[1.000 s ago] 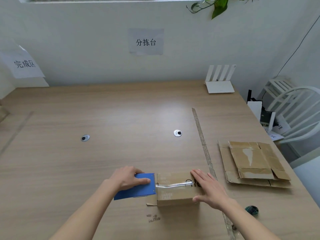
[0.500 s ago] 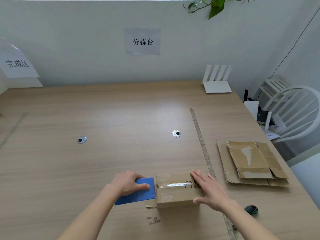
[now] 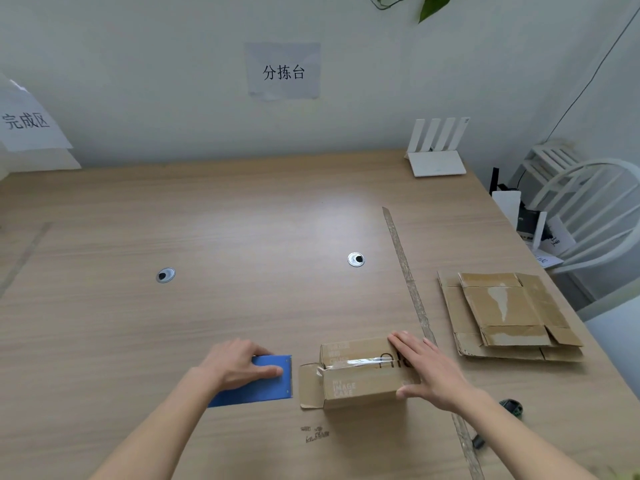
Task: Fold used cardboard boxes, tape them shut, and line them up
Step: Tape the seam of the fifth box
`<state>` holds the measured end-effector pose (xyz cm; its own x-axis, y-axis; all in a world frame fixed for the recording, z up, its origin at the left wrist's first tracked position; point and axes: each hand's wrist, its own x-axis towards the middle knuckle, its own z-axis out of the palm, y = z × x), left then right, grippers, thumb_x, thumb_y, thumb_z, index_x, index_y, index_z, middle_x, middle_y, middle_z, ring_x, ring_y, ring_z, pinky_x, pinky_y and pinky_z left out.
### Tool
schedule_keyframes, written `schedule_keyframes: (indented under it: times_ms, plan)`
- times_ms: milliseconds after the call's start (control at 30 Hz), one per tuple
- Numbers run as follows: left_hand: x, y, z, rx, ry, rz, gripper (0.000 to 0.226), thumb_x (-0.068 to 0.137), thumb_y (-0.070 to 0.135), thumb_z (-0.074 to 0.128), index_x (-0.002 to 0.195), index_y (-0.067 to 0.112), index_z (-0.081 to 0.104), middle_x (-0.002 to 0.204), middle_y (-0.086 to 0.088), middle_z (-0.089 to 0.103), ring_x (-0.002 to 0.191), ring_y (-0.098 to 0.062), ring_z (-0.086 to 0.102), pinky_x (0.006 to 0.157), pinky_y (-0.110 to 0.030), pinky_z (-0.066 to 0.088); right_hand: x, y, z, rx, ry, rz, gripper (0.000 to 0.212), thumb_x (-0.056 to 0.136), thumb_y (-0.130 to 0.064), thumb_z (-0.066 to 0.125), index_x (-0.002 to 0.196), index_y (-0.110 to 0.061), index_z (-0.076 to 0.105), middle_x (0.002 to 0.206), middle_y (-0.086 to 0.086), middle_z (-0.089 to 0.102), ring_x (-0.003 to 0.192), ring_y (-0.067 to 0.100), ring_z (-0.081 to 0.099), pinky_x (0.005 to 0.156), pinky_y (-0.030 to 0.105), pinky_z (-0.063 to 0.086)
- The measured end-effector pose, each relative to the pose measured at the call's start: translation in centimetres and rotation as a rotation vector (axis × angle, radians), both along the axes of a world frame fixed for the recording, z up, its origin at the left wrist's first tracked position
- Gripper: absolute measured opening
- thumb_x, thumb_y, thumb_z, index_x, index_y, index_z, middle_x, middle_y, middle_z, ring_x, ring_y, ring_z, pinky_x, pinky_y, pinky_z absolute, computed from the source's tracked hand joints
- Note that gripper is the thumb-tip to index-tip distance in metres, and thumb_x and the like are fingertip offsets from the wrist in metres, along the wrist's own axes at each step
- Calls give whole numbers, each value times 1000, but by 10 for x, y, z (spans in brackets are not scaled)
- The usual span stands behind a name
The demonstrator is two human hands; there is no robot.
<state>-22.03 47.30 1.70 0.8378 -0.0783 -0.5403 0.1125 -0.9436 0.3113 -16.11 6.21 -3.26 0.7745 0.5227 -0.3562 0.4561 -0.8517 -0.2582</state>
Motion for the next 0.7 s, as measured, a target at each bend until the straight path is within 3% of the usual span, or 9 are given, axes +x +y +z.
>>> schedule_keyframes:
  times_ms: [100, 300, 433, 700]
  plan:
    - [3, -11, -8, 9, -47, 20, 48, 79, 79, 46, 109, 49, 68, 88, 14, 70, 84, -10, 63, 74, -31, 49, 0, 0, 1, -12, -14, -4, 115, 77, -69, 68, 160, -35, -4, 164, -23, -7, 154, 2, -5, 124, 26, -4]
    - [-1, -18, -29, 96, -27, 40, 53, 73, 83, 43, 86, 39, 69, 82, 10, 68, 81, -15, 62, 67, -31, 45, -1, 3, 2, -9, -22, -3, 115, 78, -68, 68, 160, -35, -5, 163, -23, -10, 154, 3, -5, 122, 24, -5]
    - [-1, -39, -48, 147, -27, 27, 64, 70, 83, 40, 89, 30, 70, 82, 7, 69, 81, -16, 64, 67, -31, 47, -3, 1, 0, -11, -31, 3, 114, 79, -67, 68, 160, -34, -6, 164, -22, -10, 153, 2, -8, 124, 25, -4]
    - [11, -74, -59, 381, -105, -85, 46, 85, 68, 50, 79, 23, 59, 84, -1, 67, 86, -26, 67, 62, -31, 38, -2, 0, -4, -3, -26, 2, 114, 79, -66, 68, 160, -34, -5, 166, -20, -9, 153, 2, -9, 124, 26, -4]
